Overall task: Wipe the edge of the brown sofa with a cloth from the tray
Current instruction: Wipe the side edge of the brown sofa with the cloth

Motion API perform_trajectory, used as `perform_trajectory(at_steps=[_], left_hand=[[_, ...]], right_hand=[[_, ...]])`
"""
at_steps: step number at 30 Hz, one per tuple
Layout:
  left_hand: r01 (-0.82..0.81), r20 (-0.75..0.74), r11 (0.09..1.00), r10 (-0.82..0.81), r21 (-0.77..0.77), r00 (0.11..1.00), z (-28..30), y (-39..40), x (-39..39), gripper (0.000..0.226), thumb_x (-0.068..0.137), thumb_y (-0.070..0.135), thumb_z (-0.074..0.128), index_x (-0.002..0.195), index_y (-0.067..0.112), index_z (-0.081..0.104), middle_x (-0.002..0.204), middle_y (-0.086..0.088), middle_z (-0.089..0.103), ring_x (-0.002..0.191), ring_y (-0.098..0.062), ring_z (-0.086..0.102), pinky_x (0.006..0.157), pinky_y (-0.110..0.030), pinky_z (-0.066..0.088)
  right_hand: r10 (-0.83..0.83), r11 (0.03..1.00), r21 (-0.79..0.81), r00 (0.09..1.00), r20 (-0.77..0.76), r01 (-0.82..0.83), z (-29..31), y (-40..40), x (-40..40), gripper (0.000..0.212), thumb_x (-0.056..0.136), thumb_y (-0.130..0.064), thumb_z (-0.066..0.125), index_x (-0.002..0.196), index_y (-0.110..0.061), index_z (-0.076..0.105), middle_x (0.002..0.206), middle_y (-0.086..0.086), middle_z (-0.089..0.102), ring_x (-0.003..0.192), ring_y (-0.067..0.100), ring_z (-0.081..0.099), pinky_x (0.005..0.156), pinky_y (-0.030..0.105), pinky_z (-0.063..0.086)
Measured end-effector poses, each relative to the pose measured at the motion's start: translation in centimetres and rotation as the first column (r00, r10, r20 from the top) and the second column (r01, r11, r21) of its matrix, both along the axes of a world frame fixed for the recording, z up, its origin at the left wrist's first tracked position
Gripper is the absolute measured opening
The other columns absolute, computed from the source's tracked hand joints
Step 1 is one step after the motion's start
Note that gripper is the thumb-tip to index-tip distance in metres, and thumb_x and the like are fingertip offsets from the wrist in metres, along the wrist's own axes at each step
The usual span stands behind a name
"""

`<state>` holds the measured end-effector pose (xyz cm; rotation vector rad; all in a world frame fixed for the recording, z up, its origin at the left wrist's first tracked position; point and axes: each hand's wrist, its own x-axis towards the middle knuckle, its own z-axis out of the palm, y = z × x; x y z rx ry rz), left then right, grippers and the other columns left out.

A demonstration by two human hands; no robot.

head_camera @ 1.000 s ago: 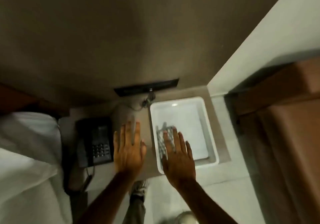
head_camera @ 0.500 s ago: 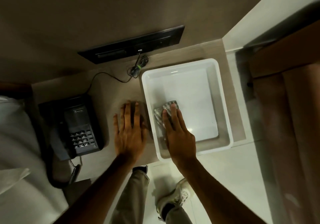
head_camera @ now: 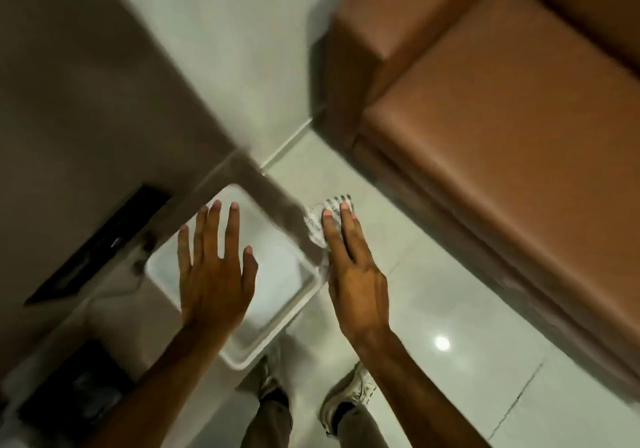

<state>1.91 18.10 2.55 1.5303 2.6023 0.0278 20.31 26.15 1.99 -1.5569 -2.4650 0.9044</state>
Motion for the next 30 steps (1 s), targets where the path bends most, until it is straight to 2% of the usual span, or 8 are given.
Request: perform_trajectory(at_steps=[3, 7, 9, 15, 20, 23, 26, 30], left_hand=[[0.269, -0.025, 0.963, -0.268, 0.036, 0.963, 4.0, 8.8, 7.5, 0.064, 0.110, 0.027, 0.044, 0.169, 0.005, 0.036, 0.173, -0.027, 0.040, 0.162, -0.045, 0.037, 0.134, -0.066, 0.031], [0.555, -0.005, 0.831, -0.555, 0.038, 0.832, 7.9, 18.3, 21.2, 0.068, 0.105, 0.020, 0.052, 0.169, 0.005, 0.036, 0.173, -0.027, 0.039, 0.163, -0.043, 0.037, 0.135, -0.066, 0.028], [0.676, 0.006, 0.737, -0.676, 0.020, 0.737, 8.8, 21.6, 28.9, 0.072, 0.105, 0.014, 0.058, 0.171, 0.007, 0.031, 0.174, -0.026, 0.037, 0.164, -0.042, 0.034, 0.136, -0.067, 0.027], [0.941, -0.024, 0.326, -0.945, -0.093, 0.325, 7.9, 25.1, 47.7, 0.083, 0.101, 0.020, 0.068, 0.172, 0.009, 0.028, 0.176, -0.022, 0.036, 0.165, -0.039, 0.032, 0.139, -0.061, 0.025], [0.957, 0.004, -0.082, -0.996, -0.279, -0.084, 2.7, 25.4, 55.1, 0.076, 0.109, 0.029, 0.053, 0.175, 0.015, 0.019, 0.181, -0.020, 0.025, 0.169, -0.038, 0.025, 0.140, -0.057, 0.022], [0.908, 0.012, -0.272, -0.959, -0.319, -0.283, -1.3, 27.1, 57.4, 0.069, 0.110, 0.032, 0.039, 0.175, 0.016, 0.022, 0.182, -0.019, 0.024, 0.169, -0.038, 0.024, 0.140, -0.058, 0.022], [0.850, -0.004, -0.428, -0.893, -0.308, -0.451, -5.5, 29.3, 60.2, 0.070, 0.109, 0.038, 0.035, 0.175, 0.017, 0.022, 0.183, -0.018, 0.021, 0.169, -0.038, 0.023, 0.139, -0.058, 0.022], [0.752, -0.024, -0.610, -0.772, -0.252, -0.635, -12.5, 31.3, 64.1, 0.070, 0.112, 0.039, 0.034, 0.176, 0.016, 0.016, 0.184, -0.019, 0.015, 0.170, -0.038, 0.018, 0.139, -0.059, 0.021]], right_hand=[[-0.355, 0.935, -0.089, 0.884, -0.306, 0.344, 2.2, 3.0, 8.9, 0.070, 0.107, -0.007, 0.057, 0.167, -0.027, 0.025, 0.178, -0.015, 0.015, 0.160, 0.014, 0.035, 0.118, 0.033, 0.050], [-0.730, 0.644, -0.283, 0.460, -0.505, 0.710, 3.7, 4.3, 20.3, 0.058, 0.110, -0.021, 0.053, 0.165, -0.020, 0.033, 0.173, -0.001, 0.034, 0.156, 0.024, 0.045, 0.117, 0.056, 0.049], [-0.807, 0.482, -0.365, 0.240, -0.540, 0.797, 3.8, 4.5, 26.0, 0.062, 0.106, -0.029, 0.053, 0.164, -0.016, 0.035, 0.171, 0.002, 0.039, 0.152, 0.029, 0.050, 0.113, 0.061, 0.051], [-0.850, 0.040, -0.388, -0.173, -0.498, 0.921, -0.6, 2.1, 38.1, 0.053, 0.107, -0.011, 0.060, 0.158, -0.010, 0.046, 0.166, 0.006, 0.047, 0.153, 0.026, 0.049, 0.121, 0.051, 0.046], [-0.719, -0.400, -0.563, -0.628, -0.296, 0.723, -7.0, 1.2, 39.8, 0.046, 0.111, -0.018, 0.051, 0.157, -0.015, 0.048, 0.163, 0.001, 0.049, 0.155, 0.019, 0.042, 0.122, 0.005, 0.026], [-0.498, -0.560, -0.705, -0.857, -0.134, 0.436, -10.9, 2.5, 38.2, 0.046, 0.111, -0.015, 0.049, 0.157, -0.010, 0.047, 0.163, 0.010, 0.050, 0.153, 0.027, 0.047, 0.125, 0.023, 0.033], [-0.294, -0.609, -0.769, -0.956, -0.007, 0.193, -14.8, 5.3, 35.9, 0.046, 0.112, -0.014, 0.047, 0.158, -0.010, 0.045, 0.162, 0.012, 0.051, 0.151, 0.029, 0.049, 0.126, 0.034, 0.038], [-0.100, -0.562, -0.827, -0.994, 0.042, 0.021, -21.1, 10.3, 34.5, 0.046, 0.113, -0.016, 0.046, 0.158, -0.012, 0.045, 0.154, 0.003, 0.057, 0.147, 0.023, 0.052, 0.102, -0.006, 0.035]])
